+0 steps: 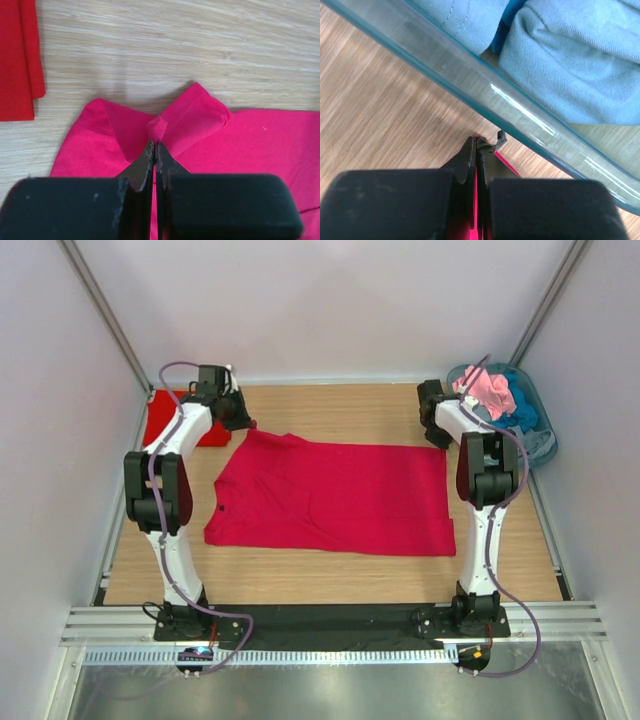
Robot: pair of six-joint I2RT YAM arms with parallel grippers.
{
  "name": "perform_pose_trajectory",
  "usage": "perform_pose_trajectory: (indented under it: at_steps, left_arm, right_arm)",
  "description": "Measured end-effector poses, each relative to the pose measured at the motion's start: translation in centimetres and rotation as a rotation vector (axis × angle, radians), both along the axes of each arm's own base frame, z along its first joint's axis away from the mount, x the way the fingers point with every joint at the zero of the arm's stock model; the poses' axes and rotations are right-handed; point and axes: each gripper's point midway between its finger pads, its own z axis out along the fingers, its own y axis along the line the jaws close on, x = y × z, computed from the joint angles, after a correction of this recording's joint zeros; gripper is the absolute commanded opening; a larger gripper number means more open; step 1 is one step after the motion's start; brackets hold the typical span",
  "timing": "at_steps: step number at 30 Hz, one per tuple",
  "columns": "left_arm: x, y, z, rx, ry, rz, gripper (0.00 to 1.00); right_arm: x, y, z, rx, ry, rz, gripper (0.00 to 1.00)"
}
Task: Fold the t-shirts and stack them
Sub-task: Fold the tshirt
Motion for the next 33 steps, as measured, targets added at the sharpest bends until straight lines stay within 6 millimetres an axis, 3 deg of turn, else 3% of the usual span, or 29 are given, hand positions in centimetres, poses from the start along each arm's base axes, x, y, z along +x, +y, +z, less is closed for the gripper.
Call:
perform_pose_trajectory:
  at_steps: [6,15,18,23,33]
  left_arm:
    - [0.5,0.8,0.7,0.033,-0.013,0.045,0.0]
    - [-1.4,2.0,0.9,0.077,0.019,0.084,0.0]
    - [-2.3,2.4,1.6,0.091,0.019,0.096,0.0]
    - [-4.3,2.8,2.2,0.097,0.022,0.109,0.0]
    - [-10.6,3.3,-0.8,0.103,0.145,0.113,0.0]
  right_arm:
    - [-1.1,0.1,0.8,0.003,-0.002,0.076,0.01]
    - [-4.5,0.3,6.8,-0.002,-0.142,0.209,0.01]
    - [-5.5,0.3,7.8,-0.007,-0.175,0.237,0.01]
    - [-8.3,0.3,7.0,-0.005,-0.147,0.276,0.01]
    - [-13.8,0.1,3.9,0.014,-0.032,0.283,0.01]
